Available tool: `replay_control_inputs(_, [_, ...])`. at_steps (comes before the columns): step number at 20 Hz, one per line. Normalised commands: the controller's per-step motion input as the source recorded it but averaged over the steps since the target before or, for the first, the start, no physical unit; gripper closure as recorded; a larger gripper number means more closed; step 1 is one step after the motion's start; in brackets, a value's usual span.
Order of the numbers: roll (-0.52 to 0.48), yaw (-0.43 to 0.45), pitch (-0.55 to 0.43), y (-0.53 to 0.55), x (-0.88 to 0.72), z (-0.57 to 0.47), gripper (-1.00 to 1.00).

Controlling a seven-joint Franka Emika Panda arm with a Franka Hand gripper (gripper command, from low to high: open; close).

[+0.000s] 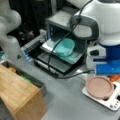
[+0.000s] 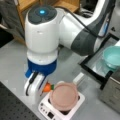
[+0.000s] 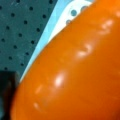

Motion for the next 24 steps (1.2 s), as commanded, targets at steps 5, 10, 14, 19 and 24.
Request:
replay_control_inputs(5, [-0.094, -0.189, 0.301, 0.02, 0.37, 0.25, 1.0])
replay_control_inputs(10, [-0.087, -0.188, 0.307, 0.03, 0.34, 0.23, 1.0])
replay_control_inputs(14, [-0.088, -0.168, 0.307, 0.03, 0.31, 0.23, 1.0])
replay_control_inputs(19, [-0.094, -0.166, 0.308, 0.04, 0.29, 0.21, 1.0])
replay_control_inputs(24, [-0.101, -0.165, 0.3, 0.06, 0.27, 0.19, 1.0])
